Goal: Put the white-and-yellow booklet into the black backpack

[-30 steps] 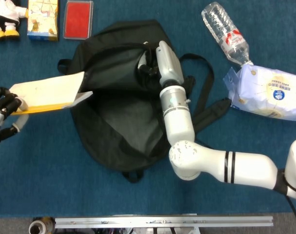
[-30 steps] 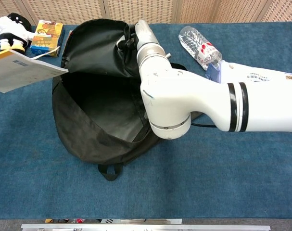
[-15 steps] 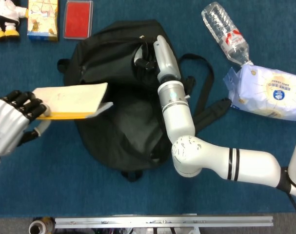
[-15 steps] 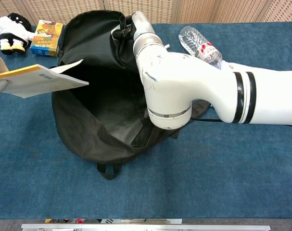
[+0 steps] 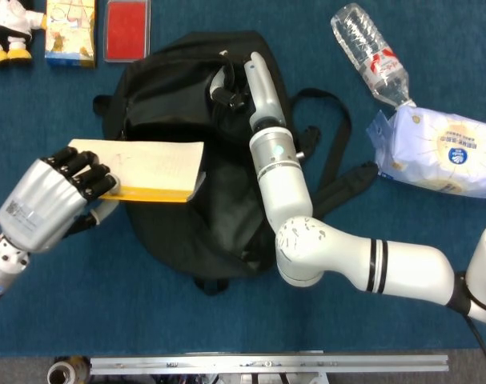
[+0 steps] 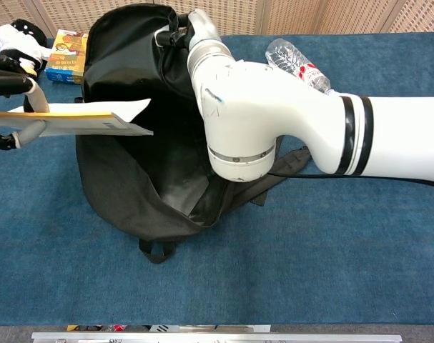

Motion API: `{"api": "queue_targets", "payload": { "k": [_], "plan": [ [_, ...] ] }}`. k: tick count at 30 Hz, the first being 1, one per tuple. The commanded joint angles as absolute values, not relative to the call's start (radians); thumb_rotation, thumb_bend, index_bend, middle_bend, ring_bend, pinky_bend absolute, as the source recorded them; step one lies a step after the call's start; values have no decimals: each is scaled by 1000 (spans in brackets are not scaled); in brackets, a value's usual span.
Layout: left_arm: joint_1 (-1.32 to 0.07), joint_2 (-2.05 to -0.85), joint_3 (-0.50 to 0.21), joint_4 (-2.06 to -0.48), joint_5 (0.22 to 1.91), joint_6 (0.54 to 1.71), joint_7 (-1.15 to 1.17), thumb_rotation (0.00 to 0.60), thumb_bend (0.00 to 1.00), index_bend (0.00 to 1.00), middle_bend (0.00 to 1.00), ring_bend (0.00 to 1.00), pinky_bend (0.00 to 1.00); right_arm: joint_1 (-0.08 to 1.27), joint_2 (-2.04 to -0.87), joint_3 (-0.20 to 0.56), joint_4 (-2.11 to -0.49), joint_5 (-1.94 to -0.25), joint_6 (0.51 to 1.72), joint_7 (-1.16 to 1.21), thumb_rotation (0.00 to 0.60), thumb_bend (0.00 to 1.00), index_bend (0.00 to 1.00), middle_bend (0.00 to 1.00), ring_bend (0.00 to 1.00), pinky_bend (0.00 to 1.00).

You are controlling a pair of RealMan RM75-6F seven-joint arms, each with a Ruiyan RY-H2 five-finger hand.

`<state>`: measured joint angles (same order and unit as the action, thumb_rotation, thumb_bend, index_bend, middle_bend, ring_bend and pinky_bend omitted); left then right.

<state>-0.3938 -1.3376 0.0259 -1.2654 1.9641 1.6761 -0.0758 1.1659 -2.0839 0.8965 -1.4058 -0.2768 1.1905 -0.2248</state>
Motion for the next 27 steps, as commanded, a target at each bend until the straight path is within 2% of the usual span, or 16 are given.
{"api": "queue_targets", "payload": {
  "k": [1, 16, 27],
  "plan": [
    [-404, -1346, 22, -1269, 1973, 1675, -70, 600, 352, 793, 630, 476, 564, 1175, -2084, 906, -1396, -261, 1188, -219, 600, 917, 846, 740, 739, 972],
    [-455, -1380, 3, -1281, 2004, 1685, -62, 600, 353, 789, 631, 476, 564, 1218, -2086, 952, -1347, -193, 1177, -188, 600, 912, 846, 740, 739, 972],
    [-496, -1421, -16, -1247, 1981, 1661, -87, 600, 352, 789, 631, 476, 565, 1224, -2069, 953, -1360, -151, 1174, -190, 600, 911, 846, 740, 739, 972]
  ]
}}
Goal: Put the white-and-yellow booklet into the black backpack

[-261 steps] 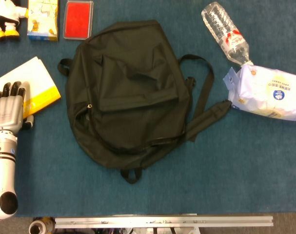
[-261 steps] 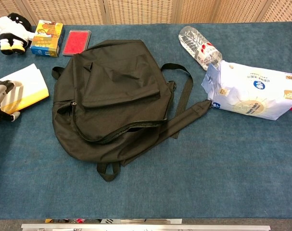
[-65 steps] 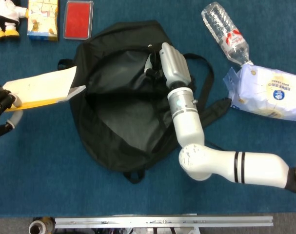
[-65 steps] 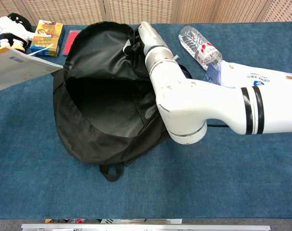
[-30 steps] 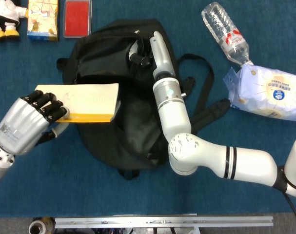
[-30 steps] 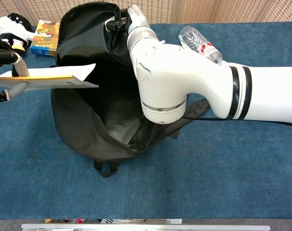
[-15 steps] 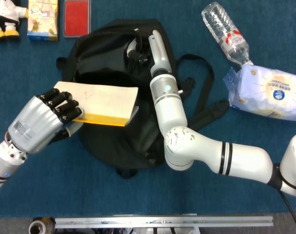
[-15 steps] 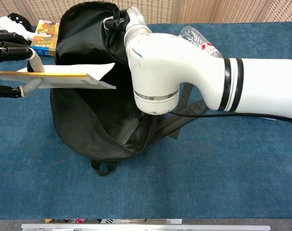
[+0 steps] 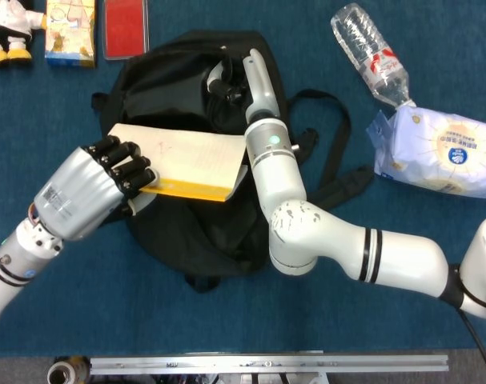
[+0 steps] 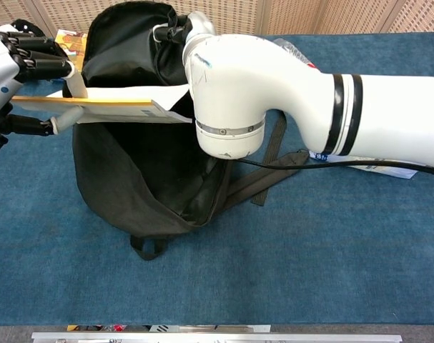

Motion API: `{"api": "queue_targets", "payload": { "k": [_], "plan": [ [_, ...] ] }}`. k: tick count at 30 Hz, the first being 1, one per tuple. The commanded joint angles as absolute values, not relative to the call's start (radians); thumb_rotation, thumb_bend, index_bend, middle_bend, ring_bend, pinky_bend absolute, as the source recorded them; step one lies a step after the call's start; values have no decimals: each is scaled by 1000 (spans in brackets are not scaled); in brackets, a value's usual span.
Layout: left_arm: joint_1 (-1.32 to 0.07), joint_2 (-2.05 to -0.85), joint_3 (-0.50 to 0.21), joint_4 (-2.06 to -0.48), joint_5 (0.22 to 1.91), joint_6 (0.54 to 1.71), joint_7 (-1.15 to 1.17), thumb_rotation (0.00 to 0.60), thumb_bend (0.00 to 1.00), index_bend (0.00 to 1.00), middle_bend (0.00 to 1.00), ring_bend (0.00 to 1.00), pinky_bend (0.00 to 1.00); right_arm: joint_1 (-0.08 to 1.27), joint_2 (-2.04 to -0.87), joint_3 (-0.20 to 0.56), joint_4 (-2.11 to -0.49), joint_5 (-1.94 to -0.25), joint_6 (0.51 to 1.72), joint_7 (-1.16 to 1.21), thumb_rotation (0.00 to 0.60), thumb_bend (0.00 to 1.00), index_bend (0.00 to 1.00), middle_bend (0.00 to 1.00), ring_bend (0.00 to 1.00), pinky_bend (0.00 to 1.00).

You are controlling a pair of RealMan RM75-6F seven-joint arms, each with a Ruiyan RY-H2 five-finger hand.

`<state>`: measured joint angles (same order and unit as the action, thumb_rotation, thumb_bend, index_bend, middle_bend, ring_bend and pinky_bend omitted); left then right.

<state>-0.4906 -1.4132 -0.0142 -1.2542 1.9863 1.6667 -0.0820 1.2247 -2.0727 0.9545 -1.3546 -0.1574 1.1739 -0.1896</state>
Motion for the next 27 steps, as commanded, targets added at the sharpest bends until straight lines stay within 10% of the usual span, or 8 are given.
{"api": "queue_targets", "payload": {
  "k": [1, 27],
  "plan": [
    [-499, -1425, -16, -1242, 1979, 1658, -90, 600, 352, 789, 631, 475, 565, 1223, -2068, 953, -1363, -149, 1175, -189, 600, 911, 846, 740, 739, 972],
    [-511, -1513, 66, -1108, 2021, 1645, -9, 600, 352, 789, 632, 473, 565, 1238, -2055, 941, -1356, -117, 1167, -166, 600, 905, 847, 740, 739, 972]
  ]
}}
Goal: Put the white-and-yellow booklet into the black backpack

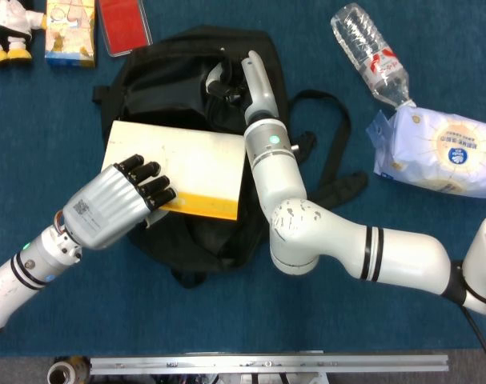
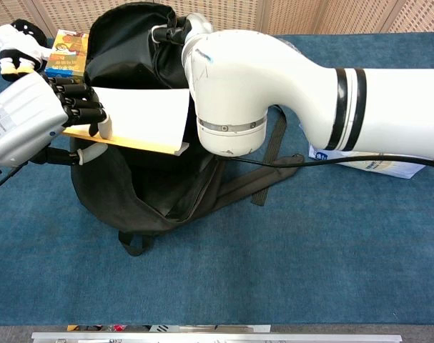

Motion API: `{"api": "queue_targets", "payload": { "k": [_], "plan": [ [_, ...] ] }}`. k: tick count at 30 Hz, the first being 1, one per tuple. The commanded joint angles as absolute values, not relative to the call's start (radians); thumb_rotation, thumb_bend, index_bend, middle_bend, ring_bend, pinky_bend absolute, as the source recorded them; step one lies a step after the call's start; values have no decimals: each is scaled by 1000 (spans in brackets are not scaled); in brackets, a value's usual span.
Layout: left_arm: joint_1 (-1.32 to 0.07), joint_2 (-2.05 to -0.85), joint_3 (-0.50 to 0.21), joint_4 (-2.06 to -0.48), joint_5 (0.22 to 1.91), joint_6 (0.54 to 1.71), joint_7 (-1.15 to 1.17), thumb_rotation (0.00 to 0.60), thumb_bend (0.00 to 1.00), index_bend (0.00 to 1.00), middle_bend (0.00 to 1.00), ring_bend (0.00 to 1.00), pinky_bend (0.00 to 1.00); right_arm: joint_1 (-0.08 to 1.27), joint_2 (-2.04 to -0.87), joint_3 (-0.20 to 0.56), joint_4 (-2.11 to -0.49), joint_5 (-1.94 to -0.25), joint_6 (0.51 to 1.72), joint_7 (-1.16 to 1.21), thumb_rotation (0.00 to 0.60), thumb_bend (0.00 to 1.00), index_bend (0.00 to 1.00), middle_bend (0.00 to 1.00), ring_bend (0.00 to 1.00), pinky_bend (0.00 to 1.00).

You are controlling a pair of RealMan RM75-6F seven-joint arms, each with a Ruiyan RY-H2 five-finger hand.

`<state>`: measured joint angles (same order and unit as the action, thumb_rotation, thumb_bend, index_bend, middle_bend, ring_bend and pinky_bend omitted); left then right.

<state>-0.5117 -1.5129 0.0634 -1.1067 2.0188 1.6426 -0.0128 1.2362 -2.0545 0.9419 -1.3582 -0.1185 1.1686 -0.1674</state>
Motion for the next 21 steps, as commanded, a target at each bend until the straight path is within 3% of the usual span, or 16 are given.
{"api": "queue_targets", "payload": {
  "k": [1, 21],
  "plan": [
    [-511, -1512, 68, -1109, 2021, 1645, -5, 600, 352, 789, 632, 473, 565, 1239, -2056, 941, -1354, -116, 1166, -165, 600, 905, 847, 740, 739, 972],
    [-581, -1558, 24, -1073, 2048, 1702, -11, 600, 352, 789, 633, 470, 565, 1237, -2040, 958, -1389, -57, 1148, -152, 600, 899, 847, 740, 739, 972]
  ]
}}
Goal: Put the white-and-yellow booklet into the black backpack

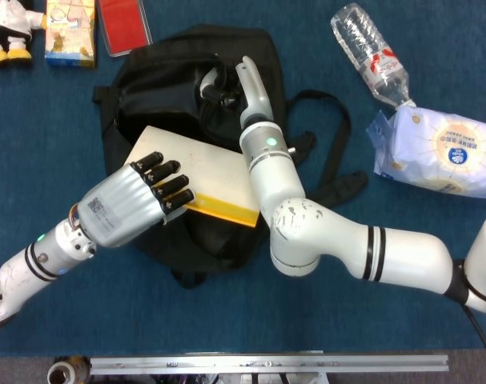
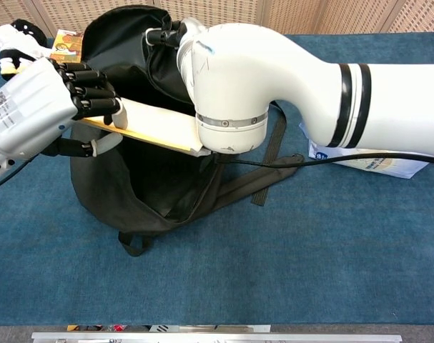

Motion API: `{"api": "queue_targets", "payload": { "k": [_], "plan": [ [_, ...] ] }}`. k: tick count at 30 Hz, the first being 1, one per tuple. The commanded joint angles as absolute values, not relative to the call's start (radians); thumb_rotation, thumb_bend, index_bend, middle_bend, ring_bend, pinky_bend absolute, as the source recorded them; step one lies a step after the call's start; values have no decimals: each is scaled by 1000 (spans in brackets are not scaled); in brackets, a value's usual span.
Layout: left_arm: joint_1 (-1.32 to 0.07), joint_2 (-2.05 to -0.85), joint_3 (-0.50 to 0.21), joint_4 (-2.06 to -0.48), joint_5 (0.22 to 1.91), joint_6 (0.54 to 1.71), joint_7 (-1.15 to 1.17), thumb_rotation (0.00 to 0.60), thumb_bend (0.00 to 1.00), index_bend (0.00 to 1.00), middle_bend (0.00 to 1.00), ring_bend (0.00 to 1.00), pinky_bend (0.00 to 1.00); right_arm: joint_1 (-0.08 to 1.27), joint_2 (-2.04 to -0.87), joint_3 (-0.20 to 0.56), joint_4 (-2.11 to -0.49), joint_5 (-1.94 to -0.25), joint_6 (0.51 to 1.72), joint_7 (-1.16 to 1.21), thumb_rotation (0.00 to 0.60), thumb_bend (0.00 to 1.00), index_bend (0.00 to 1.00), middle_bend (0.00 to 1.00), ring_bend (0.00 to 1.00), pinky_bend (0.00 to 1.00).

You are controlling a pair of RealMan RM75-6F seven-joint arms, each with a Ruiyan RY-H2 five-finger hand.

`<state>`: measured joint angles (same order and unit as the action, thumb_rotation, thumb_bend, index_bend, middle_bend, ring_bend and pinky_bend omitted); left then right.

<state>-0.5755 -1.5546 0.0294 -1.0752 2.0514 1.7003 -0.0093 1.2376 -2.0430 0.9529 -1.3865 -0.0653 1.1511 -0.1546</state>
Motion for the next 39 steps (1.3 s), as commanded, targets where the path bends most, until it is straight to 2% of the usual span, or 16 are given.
{"api": "queue_targets", "payload": {
  "k": [1, 20, 31, 39],
  "plan": [
    [-584, -1559, 22, -1070, 2046, 1699, -8, 600, 352, 788, 633, 470, 565, 1238, -2039, 959, -1389, -53, 1147, -151, 600, 899, 847, 740, 739, 972],
    [-561, -1677, 39, -888, 1961, 1678, -33, 600, 352, 788, 633, 467, 565, 1232, -2009, 969, -1433, -28, 1159, -129, 600, 897, 846, 740, 739, 972],
    [-564, -1759, 11, -803, 1903, 1696, -66, 600, 352, 788, 633, 464, 569, 1236, -1998, 973, -1444, -9, 1160, -117, 600, 897, 846, 740, 739, 972],
    [-576, -1807, 27, -746, 1897, 1666, -48, 600, 352, 787, 633, 464, 571, 1242, -1998, 967, -1438, 0, 1156, -114, 600, 897, 847, 740, 739, 972]
  ]
}}
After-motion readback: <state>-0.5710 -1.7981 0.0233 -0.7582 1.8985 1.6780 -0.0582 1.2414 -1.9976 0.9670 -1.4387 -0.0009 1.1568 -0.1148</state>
